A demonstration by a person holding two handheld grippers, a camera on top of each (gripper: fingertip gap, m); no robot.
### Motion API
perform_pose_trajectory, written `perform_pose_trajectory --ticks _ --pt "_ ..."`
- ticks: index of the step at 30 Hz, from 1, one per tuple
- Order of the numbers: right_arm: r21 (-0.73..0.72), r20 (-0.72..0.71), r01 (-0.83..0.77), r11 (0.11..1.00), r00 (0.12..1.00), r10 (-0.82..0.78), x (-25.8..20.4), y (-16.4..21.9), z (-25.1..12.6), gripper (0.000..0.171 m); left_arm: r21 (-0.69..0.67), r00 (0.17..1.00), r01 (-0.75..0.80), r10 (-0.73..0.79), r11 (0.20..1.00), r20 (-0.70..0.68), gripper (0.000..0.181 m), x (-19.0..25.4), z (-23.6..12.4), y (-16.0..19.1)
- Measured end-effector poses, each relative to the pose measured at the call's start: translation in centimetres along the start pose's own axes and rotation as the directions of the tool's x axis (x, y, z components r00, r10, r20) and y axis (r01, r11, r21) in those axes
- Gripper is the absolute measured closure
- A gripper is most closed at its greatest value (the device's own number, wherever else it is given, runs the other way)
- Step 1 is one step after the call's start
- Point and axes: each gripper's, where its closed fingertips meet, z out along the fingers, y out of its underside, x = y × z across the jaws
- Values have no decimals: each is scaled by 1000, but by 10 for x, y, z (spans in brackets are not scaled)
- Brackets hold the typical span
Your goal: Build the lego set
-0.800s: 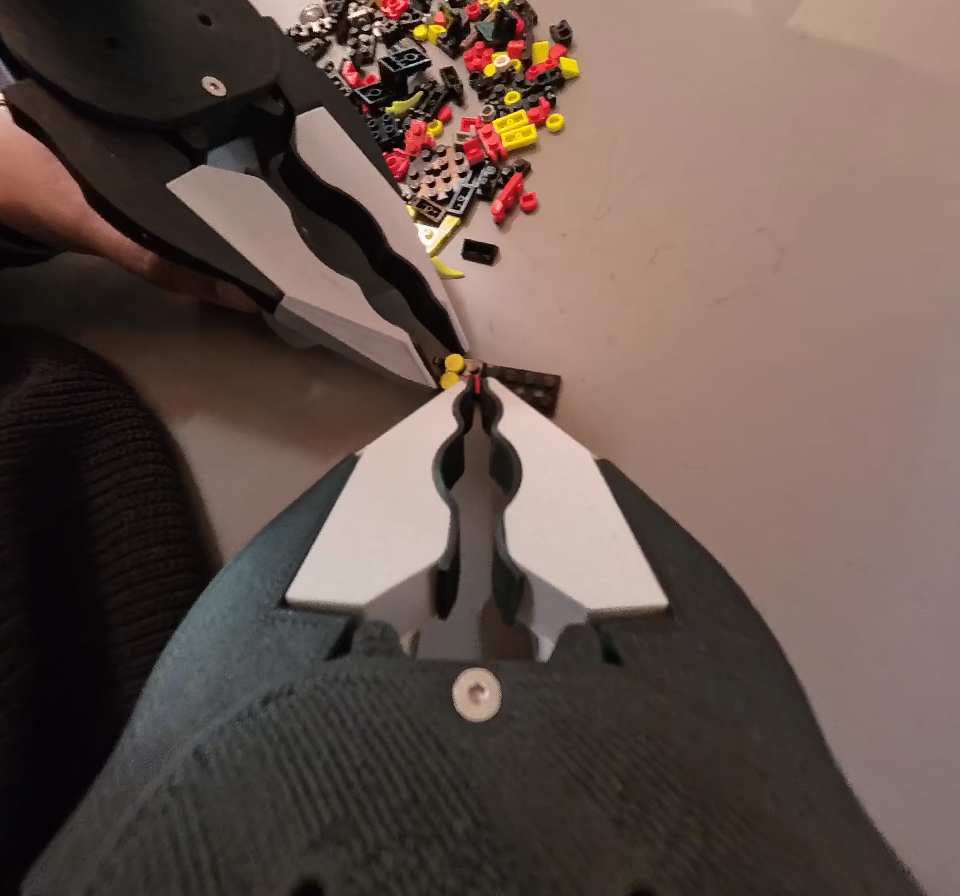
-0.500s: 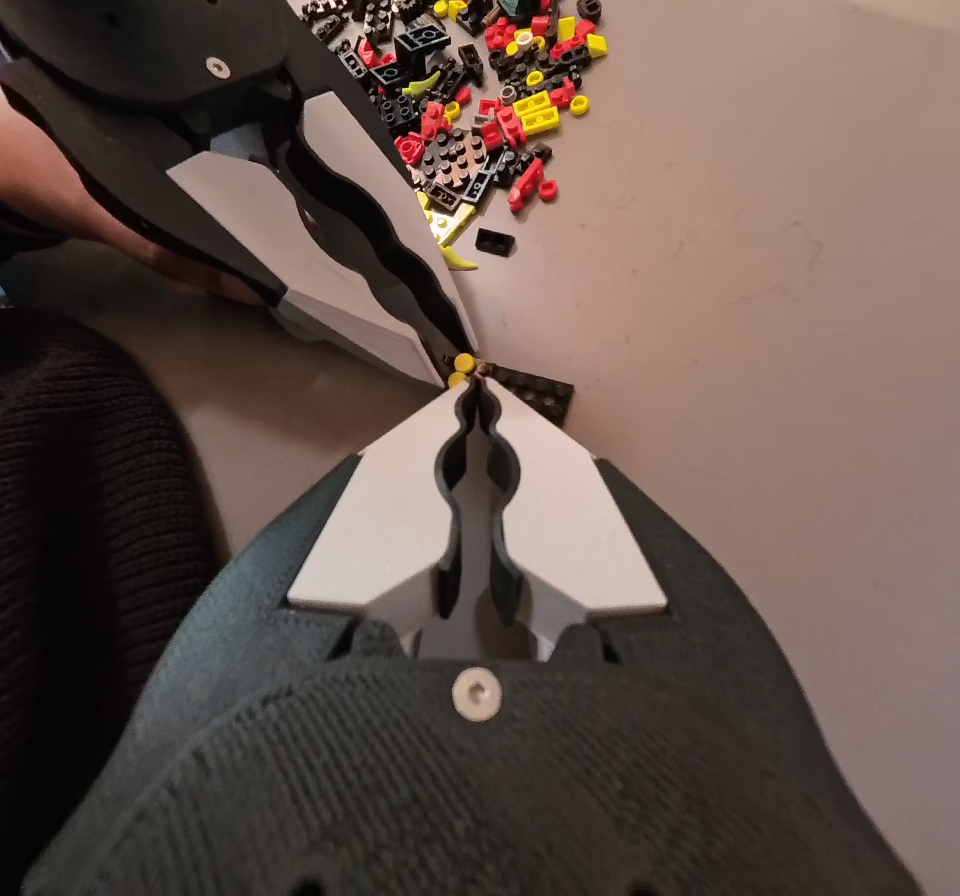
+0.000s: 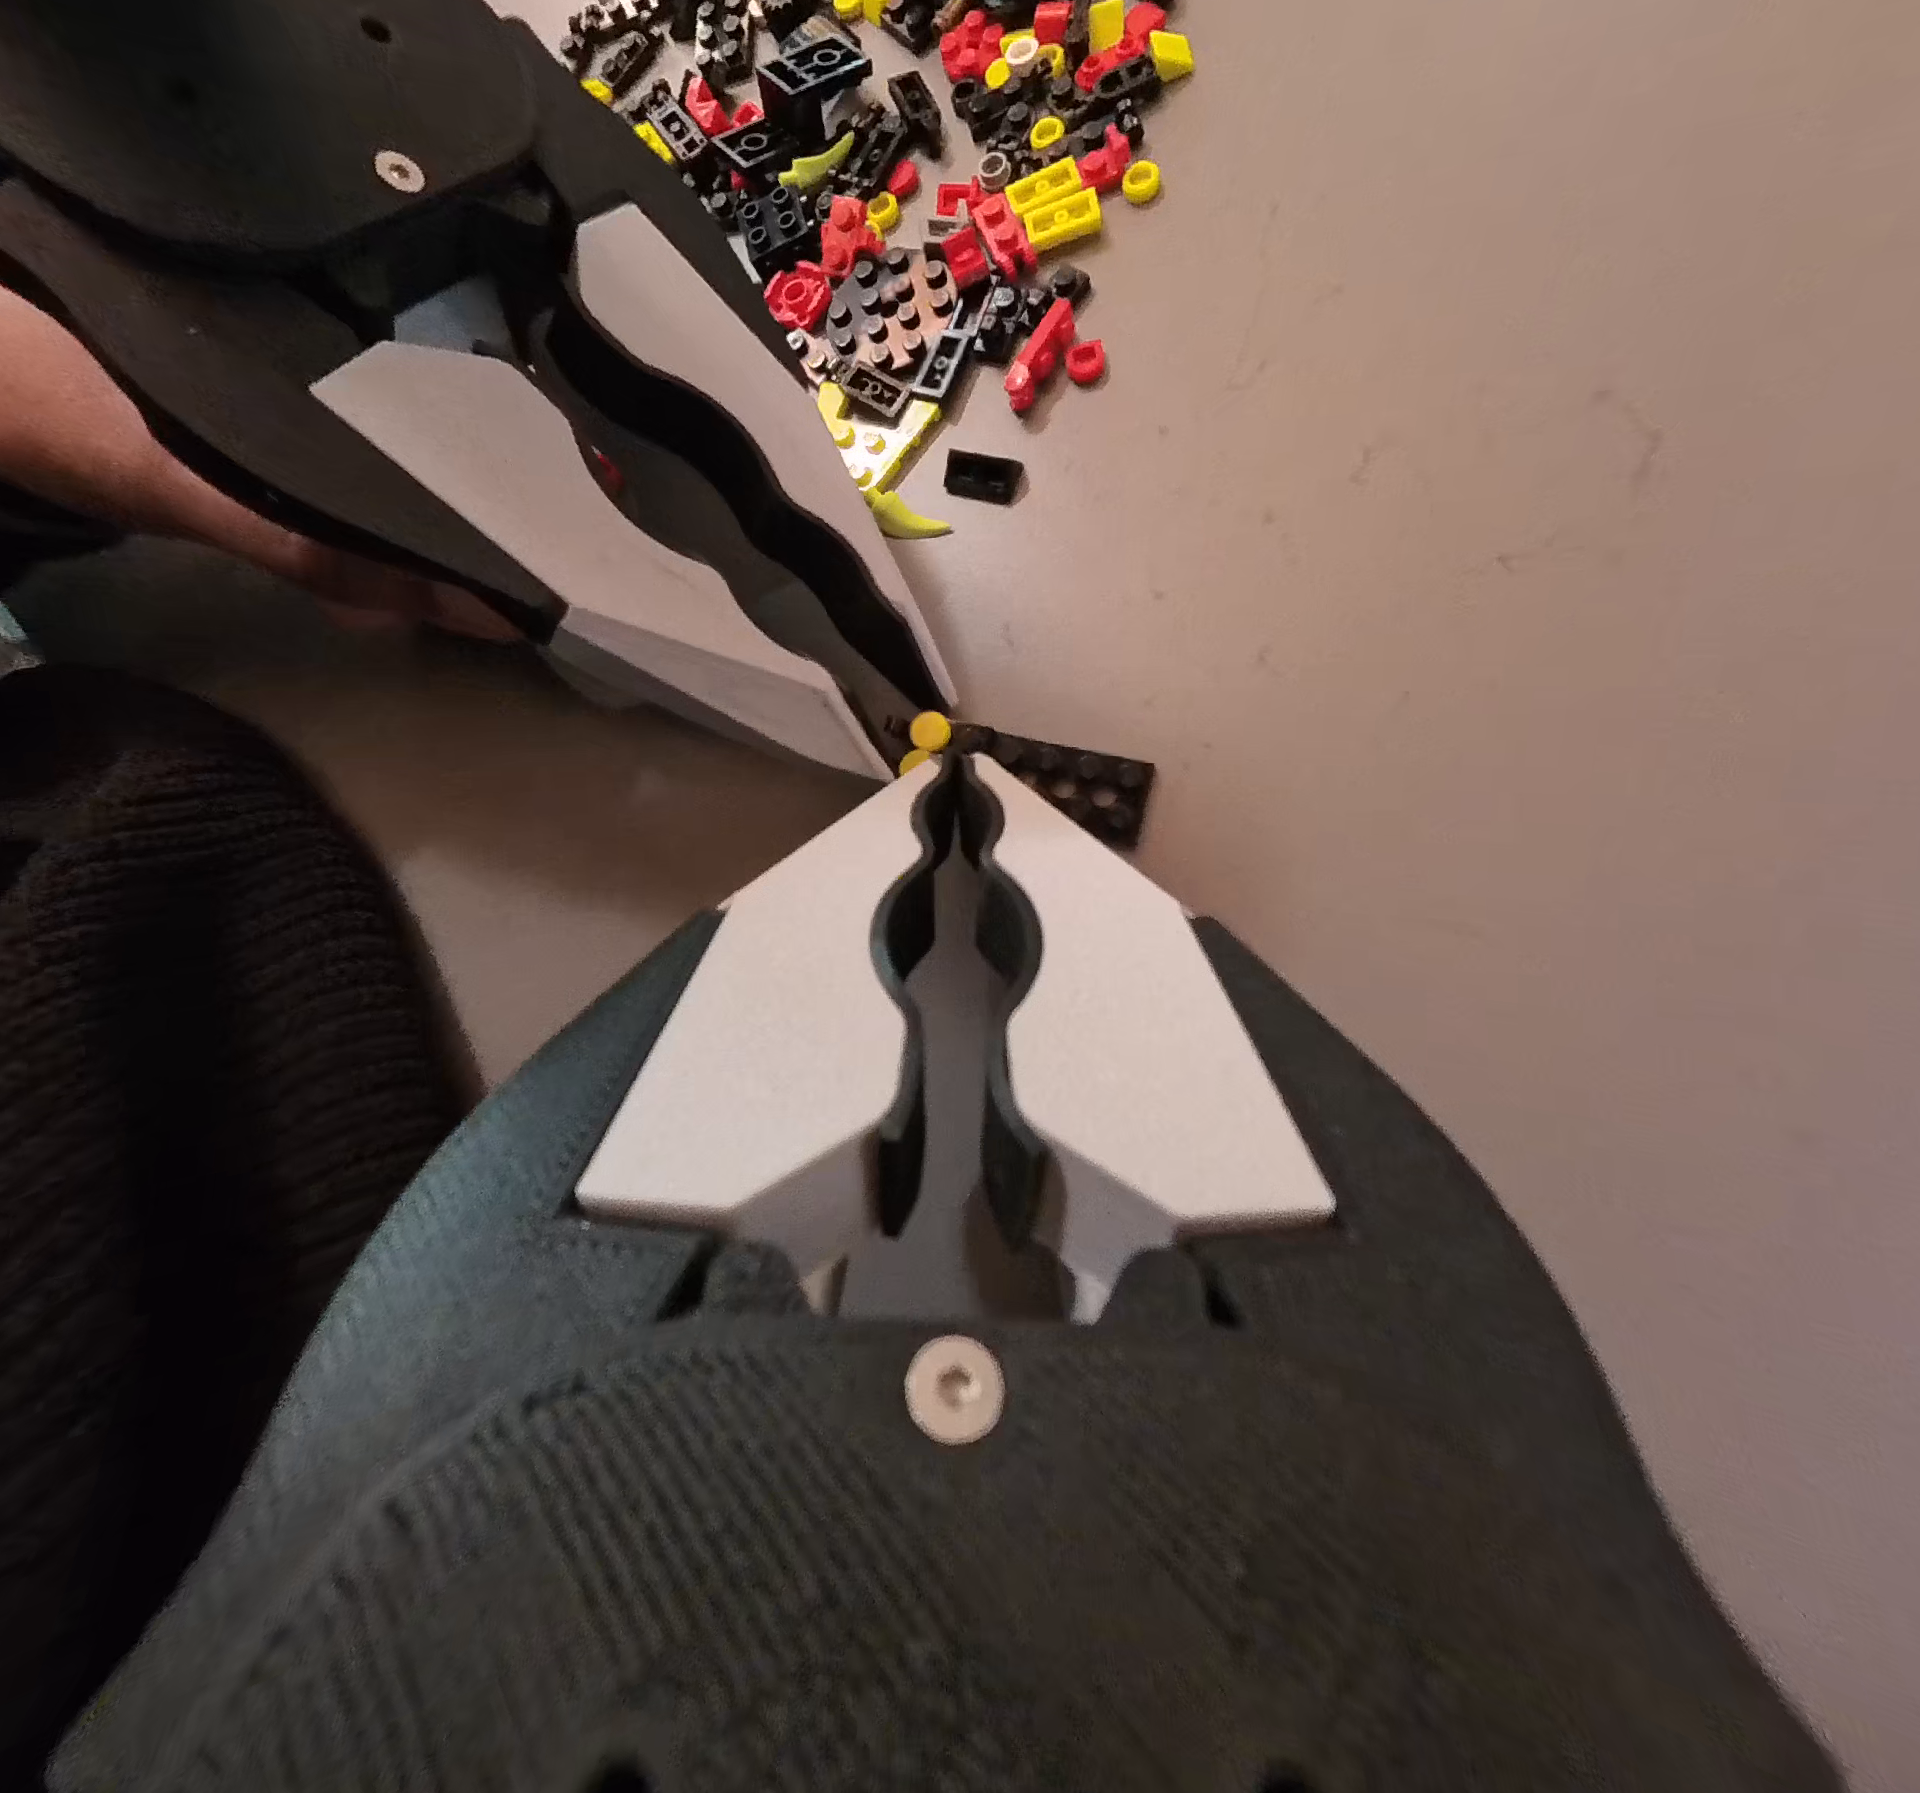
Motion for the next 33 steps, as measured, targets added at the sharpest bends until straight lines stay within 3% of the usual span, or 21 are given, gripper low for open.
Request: perform_pose_trajectory --ticks 1,11,17,19,22,28,33 --pt "-7 -12 4 1000 1000 -5 0 0 0 171 1 1000 2 -2 1000 2 169 0 0 0" --pt "-51 -95 79 996 992 -83 0 2 0 171 11 999 11 -11 1000 36 169 0 0 0" --pt "94 -64 108 990 993 -102 -5 -20 -15 171 15 999 26 -26 1000 26 169 -1 0 -1" --pt "72 -93 115 991 990 -108 3 -16 -16 171 15 999 26 -26 1000 27 169 -1 0 -1" --pt "7 -60 93 996 994 -92 5 -1 -8 171 15 999 27 -27 1000 27 169 -1 0 -1" --pt "30 57 61 998 996 -63 -3 -1 -7 166 17 999 30 -30 999 25 169 -1 0 -1" --pt "17 54 71 997 996 -72 -2 1 -5 161 18 999 33 -34 999 22 169 -1 0 -1"
